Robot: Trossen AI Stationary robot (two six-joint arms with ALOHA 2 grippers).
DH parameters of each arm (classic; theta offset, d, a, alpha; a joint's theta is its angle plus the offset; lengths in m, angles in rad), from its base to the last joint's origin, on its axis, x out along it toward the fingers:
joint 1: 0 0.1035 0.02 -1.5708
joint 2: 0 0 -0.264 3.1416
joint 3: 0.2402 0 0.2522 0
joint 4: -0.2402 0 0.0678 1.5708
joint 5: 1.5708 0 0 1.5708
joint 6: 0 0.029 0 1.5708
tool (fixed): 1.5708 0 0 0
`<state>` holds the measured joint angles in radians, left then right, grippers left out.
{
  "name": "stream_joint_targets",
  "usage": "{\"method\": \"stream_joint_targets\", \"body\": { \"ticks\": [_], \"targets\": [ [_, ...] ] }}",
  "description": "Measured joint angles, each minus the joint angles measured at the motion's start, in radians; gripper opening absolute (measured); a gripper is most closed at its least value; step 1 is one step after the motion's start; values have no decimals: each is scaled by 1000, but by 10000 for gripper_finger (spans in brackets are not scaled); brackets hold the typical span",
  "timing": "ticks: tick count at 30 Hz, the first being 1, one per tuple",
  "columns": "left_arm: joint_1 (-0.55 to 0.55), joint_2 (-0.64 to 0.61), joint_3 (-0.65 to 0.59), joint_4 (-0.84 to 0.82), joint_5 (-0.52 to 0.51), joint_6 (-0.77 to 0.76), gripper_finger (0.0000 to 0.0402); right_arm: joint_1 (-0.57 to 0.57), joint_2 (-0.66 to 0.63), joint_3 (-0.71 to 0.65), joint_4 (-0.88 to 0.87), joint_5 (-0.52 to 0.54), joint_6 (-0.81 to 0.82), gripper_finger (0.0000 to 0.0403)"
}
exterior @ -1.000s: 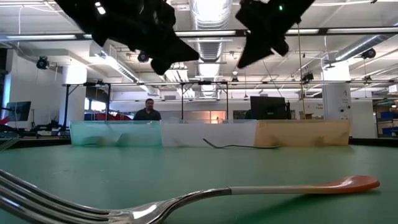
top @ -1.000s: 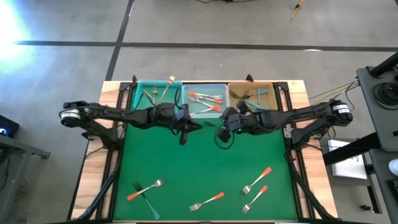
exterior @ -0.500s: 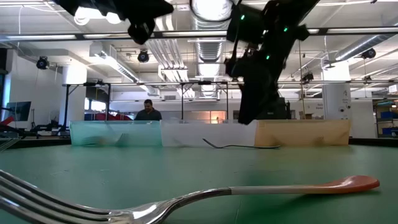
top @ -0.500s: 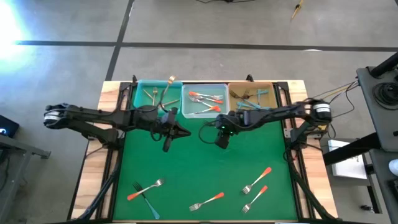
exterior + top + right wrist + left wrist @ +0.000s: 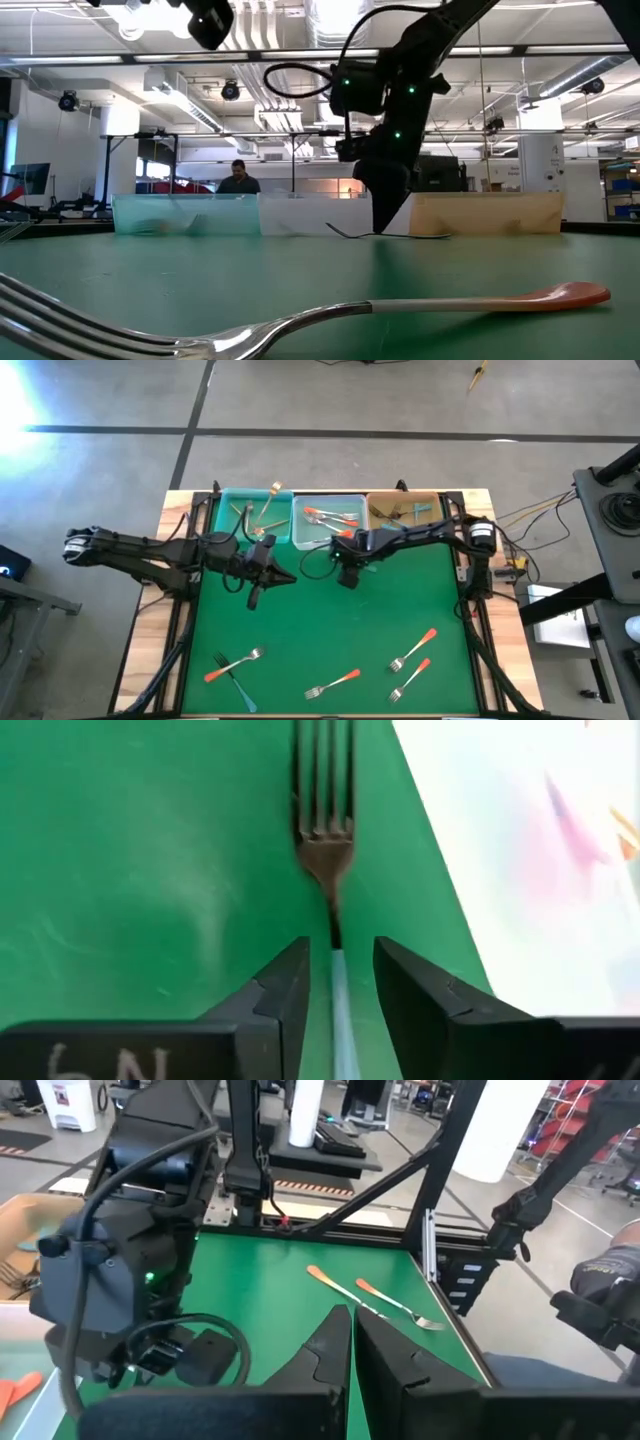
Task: Sort silverware by color (type)
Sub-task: Put the blue fork into the orange bin
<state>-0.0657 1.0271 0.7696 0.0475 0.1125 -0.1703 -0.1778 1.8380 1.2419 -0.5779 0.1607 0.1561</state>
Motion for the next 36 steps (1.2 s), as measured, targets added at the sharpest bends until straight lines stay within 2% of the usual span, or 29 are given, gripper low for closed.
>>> {"method": "stream_joint_targets", "body": {
  "ticks": [6, 16, 20, 25, 31, 36],
  "targets": [
    [0, 2, 0, -14, -1, 6, 0, -8, 9, 29, -51, 4, 4, 102],
    [0, 2, 0, -23, -1, 9, 0, -29, 26, 20, -53, -7, 18, 163],
    [0, 2, 0, -28, -1, 9, 0, -39, 42, 18, -49, -21, 11, 169],
    [-1, 2, 0, -33, -1, 9, 0, -52, 77, 17, -46, -112, 20, 134],
    [-1, 2, 0, -40, -1, 5, 0, -49, 114, 17, -57, -177, 22, 27],
    [-3, 2, 0, -55, -1, 0, 0, -35, 93, 17, -91, -197, 47, 11]
  ]
}}
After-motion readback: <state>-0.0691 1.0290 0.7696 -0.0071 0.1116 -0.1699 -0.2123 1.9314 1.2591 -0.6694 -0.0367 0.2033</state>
